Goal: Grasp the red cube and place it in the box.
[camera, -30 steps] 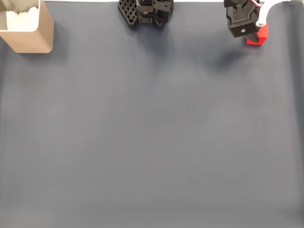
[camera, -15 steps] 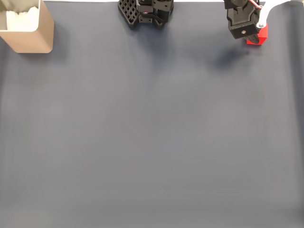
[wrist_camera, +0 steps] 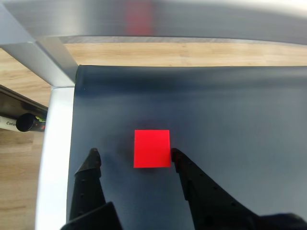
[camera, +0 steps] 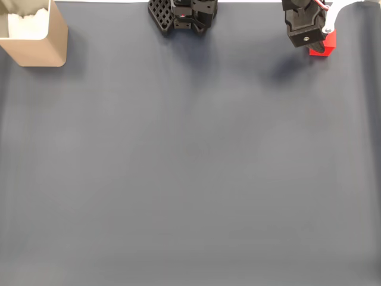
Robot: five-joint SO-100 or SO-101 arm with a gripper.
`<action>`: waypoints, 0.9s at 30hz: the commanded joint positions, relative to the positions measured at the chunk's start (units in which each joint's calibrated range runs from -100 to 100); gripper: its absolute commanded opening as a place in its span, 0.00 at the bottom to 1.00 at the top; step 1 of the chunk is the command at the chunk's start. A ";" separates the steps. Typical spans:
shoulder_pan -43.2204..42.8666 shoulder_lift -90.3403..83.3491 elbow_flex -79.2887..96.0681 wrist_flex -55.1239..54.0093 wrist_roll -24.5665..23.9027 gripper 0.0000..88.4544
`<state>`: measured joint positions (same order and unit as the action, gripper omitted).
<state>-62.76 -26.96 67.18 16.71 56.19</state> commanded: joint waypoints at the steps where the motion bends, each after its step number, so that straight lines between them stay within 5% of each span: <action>1: -0.95 -0.16 -2.49 -1.13 -0.44 0.39; 27: -1.37 -0.16 -2.95 -1.13 -0.98 0.37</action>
<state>-63.65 -26.79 67.09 16.71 55.85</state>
